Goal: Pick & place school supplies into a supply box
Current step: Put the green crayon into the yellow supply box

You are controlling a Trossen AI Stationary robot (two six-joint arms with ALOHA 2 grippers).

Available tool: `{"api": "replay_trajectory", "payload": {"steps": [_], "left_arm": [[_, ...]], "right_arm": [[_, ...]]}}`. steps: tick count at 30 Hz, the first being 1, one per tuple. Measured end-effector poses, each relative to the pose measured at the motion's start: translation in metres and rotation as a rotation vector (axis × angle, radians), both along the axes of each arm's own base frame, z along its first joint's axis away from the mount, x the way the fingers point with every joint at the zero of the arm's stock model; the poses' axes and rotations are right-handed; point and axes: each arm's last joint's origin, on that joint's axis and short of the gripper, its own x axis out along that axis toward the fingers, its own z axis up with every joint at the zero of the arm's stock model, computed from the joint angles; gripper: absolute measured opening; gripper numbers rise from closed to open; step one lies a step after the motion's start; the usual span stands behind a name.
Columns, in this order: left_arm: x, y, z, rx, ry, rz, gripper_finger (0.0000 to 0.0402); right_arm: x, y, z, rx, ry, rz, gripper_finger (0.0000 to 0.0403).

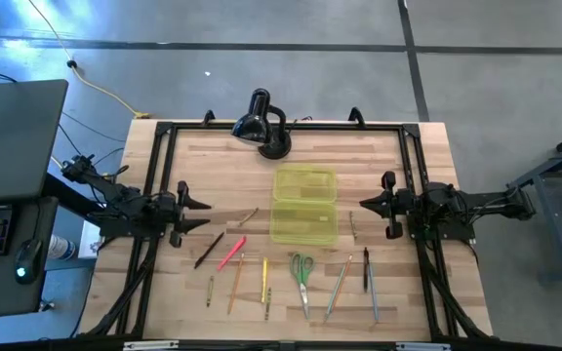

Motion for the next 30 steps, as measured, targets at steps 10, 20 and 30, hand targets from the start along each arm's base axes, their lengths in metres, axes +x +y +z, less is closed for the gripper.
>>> {"api": "replay_trajectory", "payload": {"steps": [10, 20, 30], "left_arm": [[0.0, -0.0001, 0.0004, 0.0, -0.001, -0.004, 0.0216], [-0.0001, -0.0001, 0.0006, -0.001, -0.001, -0.004, 0.0216], [-0.0001, -0.0002, 0.001, -0.029, -0.005, -0.01, 0.0216]], "right_arm": [[0.0, 0.0, 0.0, 0.0, 0.0, 0.0, 0.0], [0.0, 0.0, -0.0001, -0.02, 0.0, 0.0, 0.0], [0.0, 0.0001, 0.0014, 0.012, -0.015, 0.001, 0.0]]}}
